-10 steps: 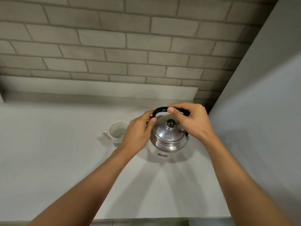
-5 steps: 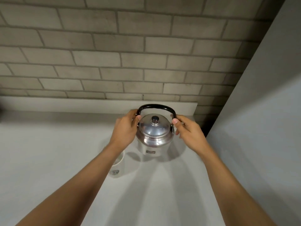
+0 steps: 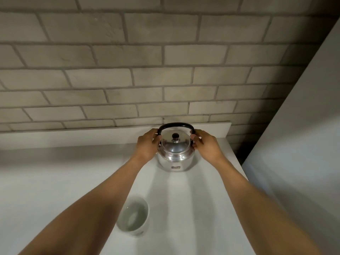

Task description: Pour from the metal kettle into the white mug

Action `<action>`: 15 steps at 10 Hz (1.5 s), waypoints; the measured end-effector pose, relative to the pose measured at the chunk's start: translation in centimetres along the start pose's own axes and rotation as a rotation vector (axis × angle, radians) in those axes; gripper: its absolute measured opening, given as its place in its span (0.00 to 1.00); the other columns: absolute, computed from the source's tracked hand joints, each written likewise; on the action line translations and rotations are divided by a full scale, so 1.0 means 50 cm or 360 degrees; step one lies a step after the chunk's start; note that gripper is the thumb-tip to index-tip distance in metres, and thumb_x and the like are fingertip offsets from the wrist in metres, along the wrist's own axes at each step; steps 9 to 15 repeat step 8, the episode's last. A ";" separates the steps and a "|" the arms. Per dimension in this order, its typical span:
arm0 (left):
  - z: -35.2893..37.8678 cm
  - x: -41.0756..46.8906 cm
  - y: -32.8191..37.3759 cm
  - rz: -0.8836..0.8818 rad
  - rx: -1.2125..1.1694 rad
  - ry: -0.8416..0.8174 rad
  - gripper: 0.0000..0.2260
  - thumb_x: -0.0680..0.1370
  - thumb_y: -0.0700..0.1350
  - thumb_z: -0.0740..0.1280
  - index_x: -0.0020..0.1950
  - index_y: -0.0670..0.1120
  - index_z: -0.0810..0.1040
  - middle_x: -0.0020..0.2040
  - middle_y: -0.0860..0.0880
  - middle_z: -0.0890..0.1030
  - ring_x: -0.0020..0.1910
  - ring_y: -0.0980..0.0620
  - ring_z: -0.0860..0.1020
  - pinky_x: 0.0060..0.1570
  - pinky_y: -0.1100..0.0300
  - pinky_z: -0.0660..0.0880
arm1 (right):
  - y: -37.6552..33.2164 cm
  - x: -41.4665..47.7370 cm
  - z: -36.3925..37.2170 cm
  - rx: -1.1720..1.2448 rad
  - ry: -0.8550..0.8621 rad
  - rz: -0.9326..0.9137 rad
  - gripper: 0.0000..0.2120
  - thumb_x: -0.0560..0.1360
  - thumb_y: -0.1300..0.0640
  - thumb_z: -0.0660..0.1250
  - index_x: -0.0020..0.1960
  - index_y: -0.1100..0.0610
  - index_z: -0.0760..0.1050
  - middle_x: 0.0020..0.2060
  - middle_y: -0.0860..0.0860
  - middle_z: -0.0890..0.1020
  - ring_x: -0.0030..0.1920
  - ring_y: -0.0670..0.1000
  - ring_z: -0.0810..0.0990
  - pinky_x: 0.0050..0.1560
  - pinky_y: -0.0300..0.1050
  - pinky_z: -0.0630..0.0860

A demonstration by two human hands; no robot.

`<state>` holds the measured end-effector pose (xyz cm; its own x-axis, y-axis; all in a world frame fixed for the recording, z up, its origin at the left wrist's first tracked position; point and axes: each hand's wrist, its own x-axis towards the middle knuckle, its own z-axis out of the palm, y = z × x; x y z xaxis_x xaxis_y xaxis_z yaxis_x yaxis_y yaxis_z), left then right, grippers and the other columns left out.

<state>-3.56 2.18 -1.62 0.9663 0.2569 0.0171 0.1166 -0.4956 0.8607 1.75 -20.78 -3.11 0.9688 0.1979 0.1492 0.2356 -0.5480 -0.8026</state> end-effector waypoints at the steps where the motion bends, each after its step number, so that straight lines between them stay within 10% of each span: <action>1: 0.010 0.035 -0.017 -0.0053 -0.0054 -0.0016 0.08 0.85 0.42 0.65 0.62 0.45 0.81 0.53 0.42 0.84 0.53 0.36 0.84 0.58 0.39 0.81 | 0.011 0.025 0.015 0.0036 -0.0013 0.0043 0.13 0.85 0.52 0.62 0.63 0.55 0.81 0.51 0.53 0.85 0.43 0.51 0.87 0.54 0.54 0.83; 5: 0.039 0.080 -0.061 -0.0026 -0.0006 -0.0013 0.07 0.85 0.43 0.64 0.61 0.49 0.80 0.55 0.47 0.85 0.49 0.44 0.83 0.47 0.56 0.78 | 0.051 0.062 0.054 0.0038 -0.0051 0.0194 0.15 0.85 0.53 0.60 0.68 0.55 0.79 0.54 0.55 0.86 0.50 0.56 0.86 0.60 0.57 0.80; 8: 0.026 0.066 -0.070 -0.0117 -0.0047 -0.0025 0.28 0.83 0.42 0.68 0.82 0.49 0.63 0.76 0.45 0.73 0.73 0.42 0.75 0.72 0.48 0.72 | 0.042 0.020 0.029 0.0046 -0.0093 0.0270 0.26 0.83 0.51 0.67 0.79 0.53 0.69 0.71 0.52 0.77 0.59 0.51 0.82 0.64 0.45 0.75; 15: 0.026 0.066 -0.070 -0.0117 -0.0047 -0.0025 0.28 0.83 0.42 0.68 0.82 0.49 0.63 0.76 0.45 0.73 0.73 0.42 0.75 0.72 0.48 0.72 | 0.042 0.020 0.029 0.0046 -0.0093 0.0270 0.26 0.83 0.51 0.67 0.79 0.53 0.69 0.71 0.52 0.77 0.59 0.51 0.82 0.64 0.45 0.75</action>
